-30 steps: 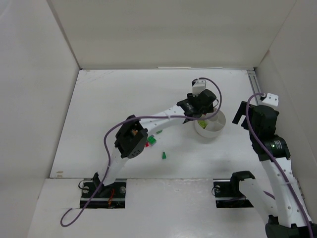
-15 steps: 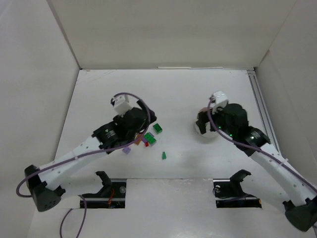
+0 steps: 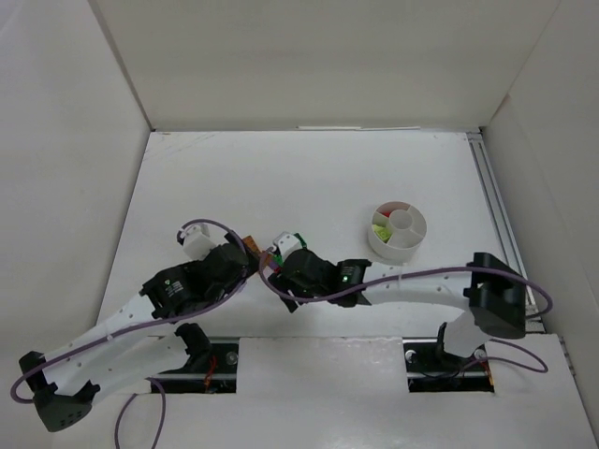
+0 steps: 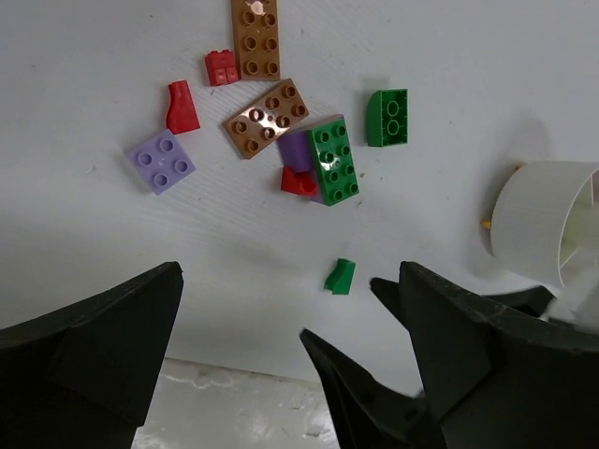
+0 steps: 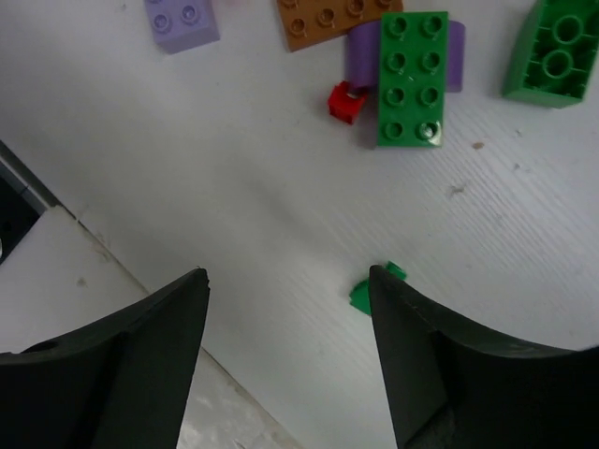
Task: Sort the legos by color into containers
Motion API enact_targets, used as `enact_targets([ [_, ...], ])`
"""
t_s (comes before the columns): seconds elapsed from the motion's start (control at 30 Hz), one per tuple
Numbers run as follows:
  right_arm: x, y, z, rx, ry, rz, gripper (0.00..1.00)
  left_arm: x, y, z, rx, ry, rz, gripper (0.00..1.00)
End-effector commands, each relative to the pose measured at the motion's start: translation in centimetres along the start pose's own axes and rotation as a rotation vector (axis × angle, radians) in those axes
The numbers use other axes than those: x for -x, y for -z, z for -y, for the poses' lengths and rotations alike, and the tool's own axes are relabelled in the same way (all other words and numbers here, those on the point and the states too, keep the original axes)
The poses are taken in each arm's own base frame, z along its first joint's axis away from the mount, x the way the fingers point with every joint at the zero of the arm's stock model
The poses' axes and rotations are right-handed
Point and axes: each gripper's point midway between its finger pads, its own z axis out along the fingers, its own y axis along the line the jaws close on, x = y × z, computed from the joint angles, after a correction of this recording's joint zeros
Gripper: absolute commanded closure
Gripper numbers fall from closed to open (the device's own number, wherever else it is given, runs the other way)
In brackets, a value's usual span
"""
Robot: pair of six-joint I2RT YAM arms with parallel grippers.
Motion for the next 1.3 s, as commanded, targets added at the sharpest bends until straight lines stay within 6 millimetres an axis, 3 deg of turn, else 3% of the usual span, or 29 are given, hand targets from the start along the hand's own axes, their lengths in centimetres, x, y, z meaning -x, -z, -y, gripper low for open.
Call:
enact_targets([
  [0.0, 3.6, -1.8, -2.7, 0.067, -0.114, 0.088, 0.28, 0.7, 1.2, -0.3, 0.013, 0.021, 0.002, 0.0],
  [0.07, 2.6, -3.5, -3.5, 0.064, -0.133, 0.06, 0.29, 0.7, 1.4, -1.1, 0.031, 0.009, -0.001, 0.0],
  [0.3, 2.3, -7.0, -4.1, 0.024, -0.167, 0.026, 0.34, 1.4, 2.5, -1.8, -0.009, 0.058, 0.014, 0.0],
  [0.4, 3.3, -8.0, -3.7, -0.026, -0.18, 0.055, 0.34, 1.9, 2.9, -1.8, -0.038, 0.065, 0.03, 0.0],
  [0.53, 1.6, -9.3, -2.5, -0.126, -0.196, -0.012, 0.34, 2.7, 3.8, -1.7, -0.09, 0.1, 0.05, 0.0],
  [0.9, -1.0, -9.7, -0.2, -0.214, -0.213, -0.079, 0.38, 3.3, 3.9, -1.2, -0.116, 0.092, 0.076, 0.0],
  [1.27, 0.5, -11.1, 3.8, -0.274, -0.257, -0.054, 0.38, 3.5, 3.3, -0.9, -0.103, 0.089, 0.101, 0.0],
])
